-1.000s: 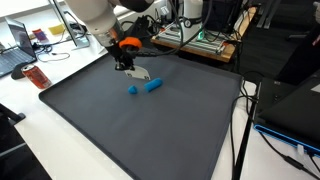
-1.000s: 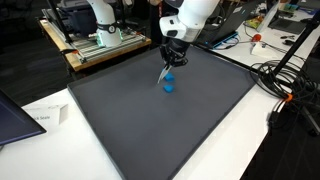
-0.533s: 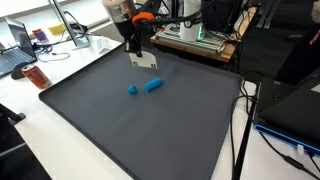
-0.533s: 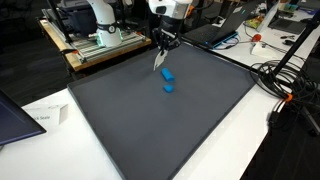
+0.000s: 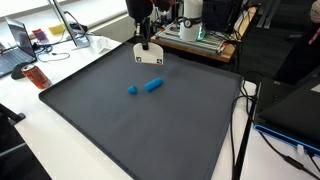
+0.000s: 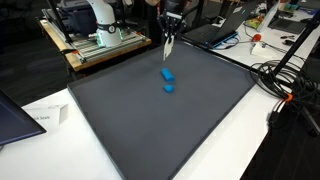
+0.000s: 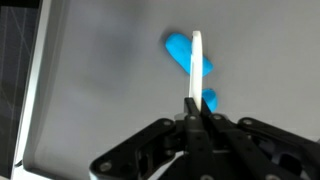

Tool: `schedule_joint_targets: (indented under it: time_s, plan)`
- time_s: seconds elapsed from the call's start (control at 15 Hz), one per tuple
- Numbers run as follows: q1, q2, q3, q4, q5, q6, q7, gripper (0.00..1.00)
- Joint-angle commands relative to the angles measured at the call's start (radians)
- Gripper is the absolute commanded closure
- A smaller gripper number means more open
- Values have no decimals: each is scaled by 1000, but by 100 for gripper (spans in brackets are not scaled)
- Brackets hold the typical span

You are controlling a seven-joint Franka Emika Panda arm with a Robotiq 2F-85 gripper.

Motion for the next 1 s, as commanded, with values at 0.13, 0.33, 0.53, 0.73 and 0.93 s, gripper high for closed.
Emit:
schedule_joint_targets:
  time_s: [0.13,0.33,0.53,0.73,0.93]
  plan:
    - [-17,-9,45,0,-2,22,-23,96]
    - [-20,-4,45,0,-2,22,-23,96]
    - [-21,-4,45,0,-2,22,-23,99]
    - [-20,33,43,20,-9,34,3,99]
    - [-16,81,38,41,-17,25,35,99]
